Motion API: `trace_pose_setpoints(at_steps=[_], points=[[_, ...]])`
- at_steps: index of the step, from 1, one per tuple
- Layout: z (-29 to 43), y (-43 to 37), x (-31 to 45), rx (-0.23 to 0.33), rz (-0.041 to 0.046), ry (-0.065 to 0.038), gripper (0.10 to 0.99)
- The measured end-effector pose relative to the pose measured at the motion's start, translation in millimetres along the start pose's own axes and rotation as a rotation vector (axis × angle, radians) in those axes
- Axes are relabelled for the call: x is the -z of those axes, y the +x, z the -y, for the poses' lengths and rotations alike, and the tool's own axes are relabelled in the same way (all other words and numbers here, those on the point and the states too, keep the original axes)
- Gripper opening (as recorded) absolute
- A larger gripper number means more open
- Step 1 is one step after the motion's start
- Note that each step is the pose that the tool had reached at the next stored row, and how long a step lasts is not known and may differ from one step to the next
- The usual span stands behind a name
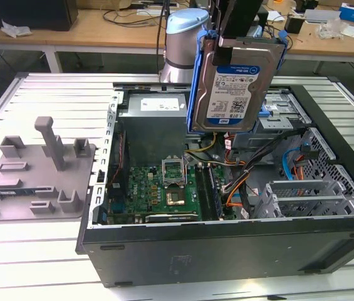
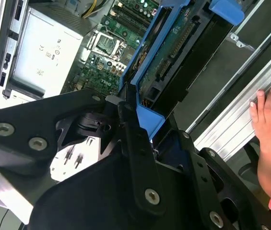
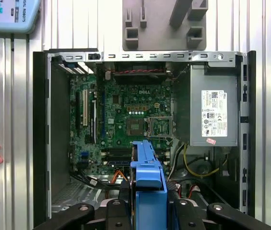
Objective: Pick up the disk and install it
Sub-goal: 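Insert the disk into the insertion slot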
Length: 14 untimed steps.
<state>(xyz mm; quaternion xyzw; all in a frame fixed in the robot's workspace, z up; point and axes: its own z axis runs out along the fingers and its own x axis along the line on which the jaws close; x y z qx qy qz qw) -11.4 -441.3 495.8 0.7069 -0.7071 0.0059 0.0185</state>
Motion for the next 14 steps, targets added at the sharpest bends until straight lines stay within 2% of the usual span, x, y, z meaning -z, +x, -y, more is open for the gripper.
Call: trace_pose_setpoints(at_steps=[10, 11, 13, 14], points=[[0.4, -0.7, 0.1, 0.007, -0.0008, 0.0, 0.369], [0.4, 2.7, -0.1, 0.007, 0.0095, 0.001, 0.369], [0.4, 6.7, -0.2, 0.007, 0.0136, 0.001, 0.369], [0.4, 9.5, -0.3, 0.008, 0.0222, 0.002, 0.369]])
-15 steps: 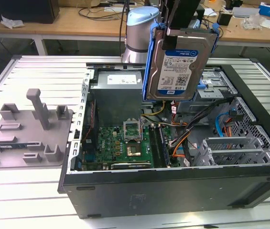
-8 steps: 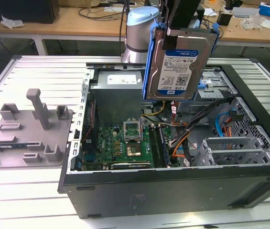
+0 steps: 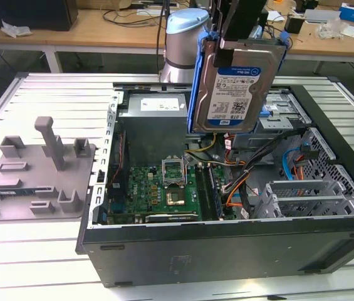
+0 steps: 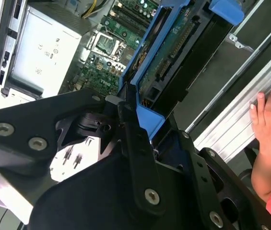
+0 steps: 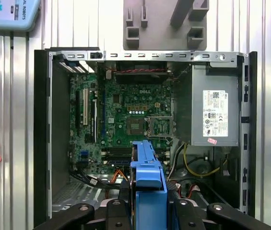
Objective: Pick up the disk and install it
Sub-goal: 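Insert the disk into the insertion slot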
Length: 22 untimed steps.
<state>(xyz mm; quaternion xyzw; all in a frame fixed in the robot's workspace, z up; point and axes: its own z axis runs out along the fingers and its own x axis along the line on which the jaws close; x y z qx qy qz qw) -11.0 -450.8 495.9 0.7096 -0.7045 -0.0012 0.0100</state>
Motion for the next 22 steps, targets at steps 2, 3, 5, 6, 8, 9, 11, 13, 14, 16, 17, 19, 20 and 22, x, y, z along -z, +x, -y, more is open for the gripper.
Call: trace_pose_setpoints(at_steps=[2, 3, 5, 6, 8, 9, 11, 13, 14, 16, 17, 19, 20, 22], points=[[0.0, 8.2, -0.1, 0.0, 0.03, 0.004, 0.369], [-0.1, 13.0, -0.3, 0.001, 0.0394, 0.006, 0.369], [-0.1, 26.3, -0.4, 0.001, 0.0413, 0.008, 0.369], [-0.2, 30.1, -0.5, 0.001, 0.0413, 0.009, 0.369], [-0.2, 40.4, -0.9, 0.001, 0.0414, 0.016, 0.369], [-0.1, 43.2, -1.0, 0.001, 0.0414, 0.017, 0.369], [0.0, 51.0, -1.3, 0.001, 0.0414, 0.021, 0.369], [0.6, 56.8, -1.5, 0.001, 0.0414, 0.021, 0.369], [2.2, 58.4, -1.6, 0.001, 0.0414, 0.021, 0.369], [7.4, 60.6, -2.0, 0.001, 0.0414, 0.021, 0.369], [11.7, 61.9, -2.3, 0.001, 0.0413, 0.021, 0.369], [17.3, 64.8, -2.7, 0.001, 0.0414, 0.021, 0.369], [19.1, 66.7, -2.9, 0.001, 0.0414, 0.021, 0.369], [22.7, 71.1, -3.2, 0.001, 0.0414, 0.021, 0.369]])
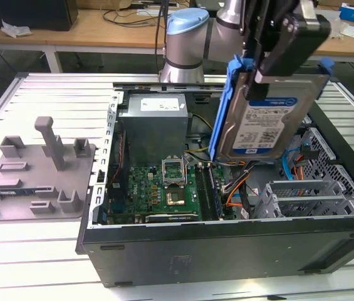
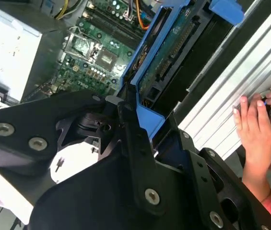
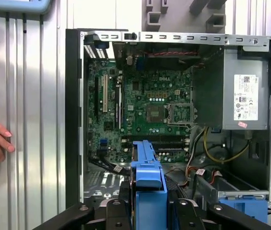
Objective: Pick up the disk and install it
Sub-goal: 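Insert the disk into the insertion slot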
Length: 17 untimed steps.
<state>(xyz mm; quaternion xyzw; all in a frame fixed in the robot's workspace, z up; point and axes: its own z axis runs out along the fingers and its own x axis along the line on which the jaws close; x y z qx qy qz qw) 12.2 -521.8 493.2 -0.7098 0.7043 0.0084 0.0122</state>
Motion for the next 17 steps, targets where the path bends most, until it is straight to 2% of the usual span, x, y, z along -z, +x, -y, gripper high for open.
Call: trace_pose_setpoints(at_steps=[4, 8, 13, 17], points=[[8.8, 7.0, -0.7, 0.0, 0.0, 0.0, 0.369], [27.9, 15.6, -2.3, 0.0, 0.0, 0.0, 0.369], [44.2, 18.9, -4.0, 0.0, 0.0001, 0.0, 0.369], [63.4, 22.7, -5.9, 0.0, 0.0, 0.0, 0.369]])
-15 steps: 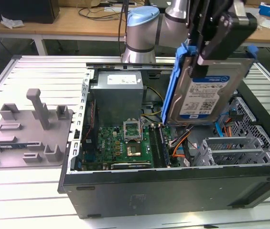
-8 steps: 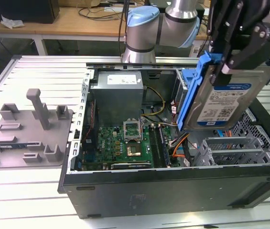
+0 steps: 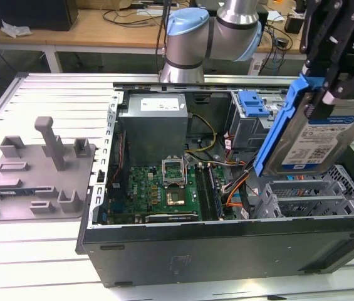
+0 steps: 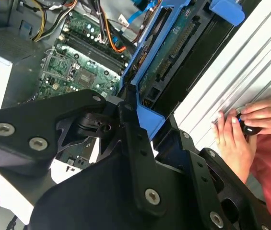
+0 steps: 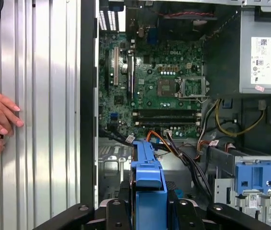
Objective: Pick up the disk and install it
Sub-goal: 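Insert the disk into the insertion slot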
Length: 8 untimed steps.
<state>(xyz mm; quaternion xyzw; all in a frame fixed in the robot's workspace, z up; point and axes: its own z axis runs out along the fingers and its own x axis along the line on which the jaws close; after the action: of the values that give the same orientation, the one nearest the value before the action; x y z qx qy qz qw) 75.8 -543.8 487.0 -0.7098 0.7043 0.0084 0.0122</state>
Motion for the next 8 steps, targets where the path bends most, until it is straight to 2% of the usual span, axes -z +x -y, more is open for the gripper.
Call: trace_pose_setpoints(at_steps=[5, 8], points=[[14.5, 1.6, -2.0, 0.0, 0.0001, 0.0, 0.369], [20.6, 1.7, -3.2, 0.0, -0.0002, 0.0, 0.369]])
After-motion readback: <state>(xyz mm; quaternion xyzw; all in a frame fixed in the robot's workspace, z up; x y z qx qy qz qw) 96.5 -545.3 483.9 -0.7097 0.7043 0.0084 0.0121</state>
